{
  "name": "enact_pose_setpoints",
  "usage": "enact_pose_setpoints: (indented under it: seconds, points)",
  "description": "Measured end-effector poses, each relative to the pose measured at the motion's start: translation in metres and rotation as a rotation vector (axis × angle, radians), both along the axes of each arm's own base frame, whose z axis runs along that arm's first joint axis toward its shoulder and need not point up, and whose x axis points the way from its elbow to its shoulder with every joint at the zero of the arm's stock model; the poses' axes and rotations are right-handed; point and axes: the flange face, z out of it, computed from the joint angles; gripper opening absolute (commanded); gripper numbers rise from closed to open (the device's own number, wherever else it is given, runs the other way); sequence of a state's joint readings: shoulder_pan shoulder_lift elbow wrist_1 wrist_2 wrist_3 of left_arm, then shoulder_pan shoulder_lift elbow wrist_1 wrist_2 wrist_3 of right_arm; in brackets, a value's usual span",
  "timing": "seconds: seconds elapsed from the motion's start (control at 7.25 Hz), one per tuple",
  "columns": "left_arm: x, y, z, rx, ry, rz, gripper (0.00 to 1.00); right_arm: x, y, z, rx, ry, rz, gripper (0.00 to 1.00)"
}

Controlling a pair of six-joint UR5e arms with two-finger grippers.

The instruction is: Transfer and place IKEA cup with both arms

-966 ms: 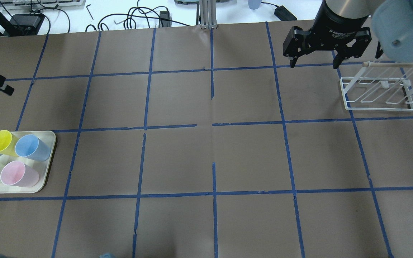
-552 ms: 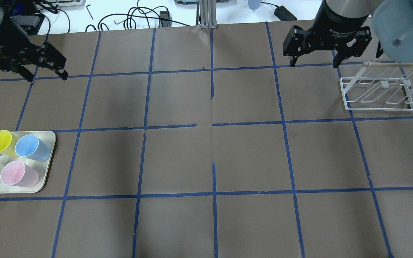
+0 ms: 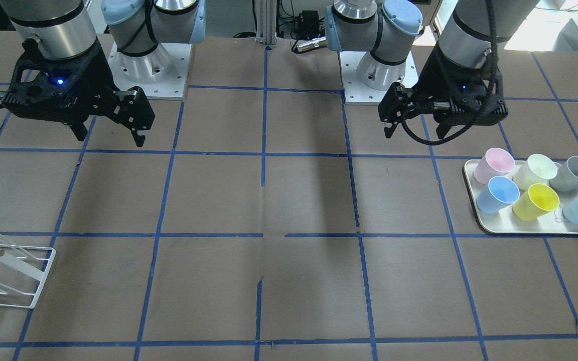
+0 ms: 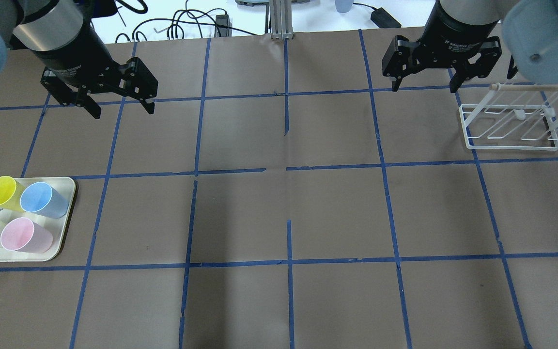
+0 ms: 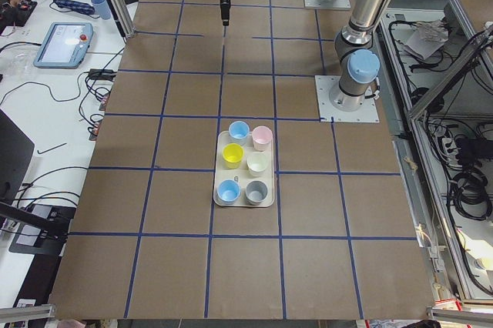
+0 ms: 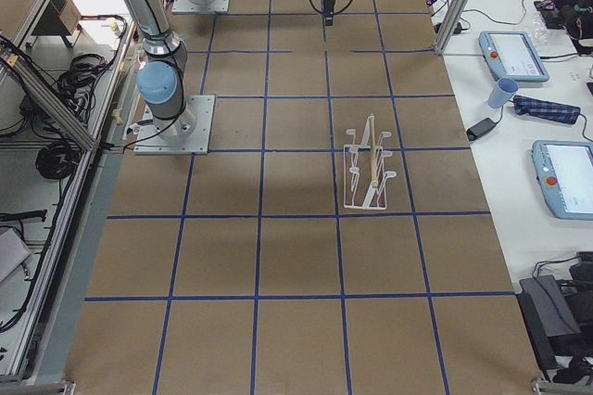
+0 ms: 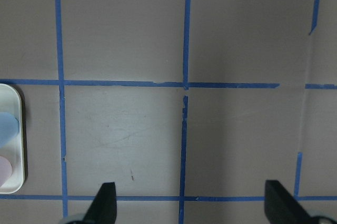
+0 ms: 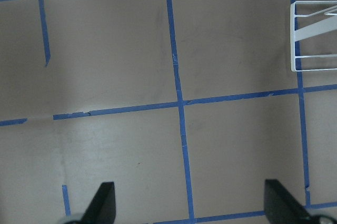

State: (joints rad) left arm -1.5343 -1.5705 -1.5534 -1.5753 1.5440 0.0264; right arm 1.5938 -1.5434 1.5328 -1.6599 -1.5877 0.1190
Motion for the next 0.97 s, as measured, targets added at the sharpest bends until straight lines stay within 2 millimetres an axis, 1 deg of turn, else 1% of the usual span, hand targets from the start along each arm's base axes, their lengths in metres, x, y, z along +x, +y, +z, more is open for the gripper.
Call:
enact_pose_setpoints:
  seconds: [0.28,0.97]
  points:
    - [0.0007,0.0037,0.0003,-0.028,-0.003,-0.042,1.0,0.0,0.0005,0.0001,0.0,0.0,0.0,1.0]
    - [0.0063,0.0043,0.0035,-0.027,-0.002,-0.045,1.0,0.0,0.0004,-0.0009,0.002,0.0,-0.001,1.0]
